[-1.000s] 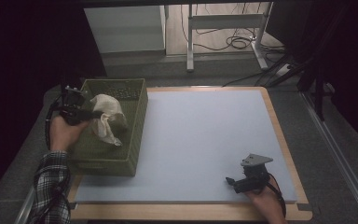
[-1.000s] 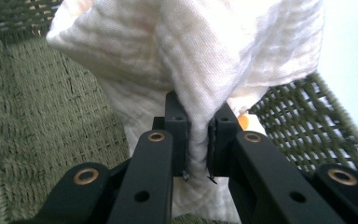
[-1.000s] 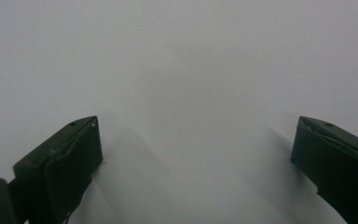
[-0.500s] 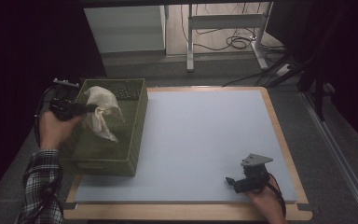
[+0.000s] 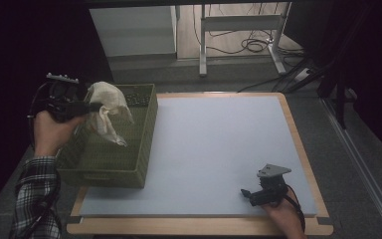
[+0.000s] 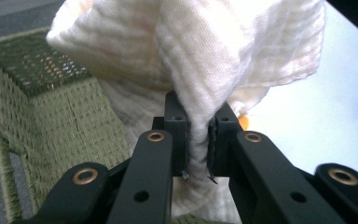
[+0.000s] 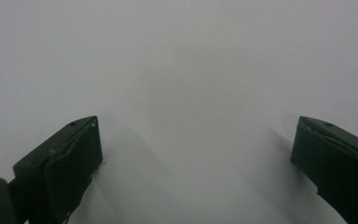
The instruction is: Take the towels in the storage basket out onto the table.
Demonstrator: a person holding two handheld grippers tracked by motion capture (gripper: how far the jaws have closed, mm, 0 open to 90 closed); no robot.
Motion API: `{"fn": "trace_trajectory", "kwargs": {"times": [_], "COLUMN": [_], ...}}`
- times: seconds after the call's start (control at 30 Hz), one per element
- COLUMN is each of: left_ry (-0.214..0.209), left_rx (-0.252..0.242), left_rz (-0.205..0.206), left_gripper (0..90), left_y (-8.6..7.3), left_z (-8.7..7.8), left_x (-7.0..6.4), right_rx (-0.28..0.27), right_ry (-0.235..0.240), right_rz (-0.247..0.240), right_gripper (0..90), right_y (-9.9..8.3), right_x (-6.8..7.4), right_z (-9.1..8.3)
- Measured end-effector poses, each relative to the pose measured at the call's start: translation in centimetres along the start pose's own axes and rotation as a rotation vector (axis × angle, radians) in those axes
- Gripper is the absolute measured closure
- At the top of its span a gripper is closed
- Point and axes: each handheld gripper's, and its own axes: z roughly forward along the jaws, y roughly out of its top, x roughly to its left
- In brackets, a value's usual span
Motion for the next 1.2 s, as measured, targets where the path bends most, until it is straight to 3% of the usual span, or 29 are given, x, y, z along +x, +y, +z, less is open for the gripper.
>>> {"fn": "trace_trajectory", "kwargs": {"times": [0.33,0.6,0.77,1.2], "left_ry": [-0.035,-0.074,-0.113,-0.199], "left_rx": [-0.032,-0.042,-0.041,0.013], "left_rz": [0.044,0.081,0.099,0.170], "left_gripper": [81.4,81.4,81.3,81.3], "left_y": [2.2,3.5,4.1,4.3], "left_z": [-1.0,-0.4,0.9,6.2], "left_x": [-2.2,-4.1,-5.4,-9.0], "right_rx": [0.000,0.001,0.001,0.000], "right_ry": [0.000,0.001,0.001,0.002], "right_rz": [0.001,0.000,0.000,0.000], "right_gripper": [1.9,1.9,1.9,1.9], "right_y": [0.0,0.0,0.0,0.0], "right_x": [0.0,0.0,0.0,0.0], "right_z": [0.0,0.0,0.0,0.0]}}
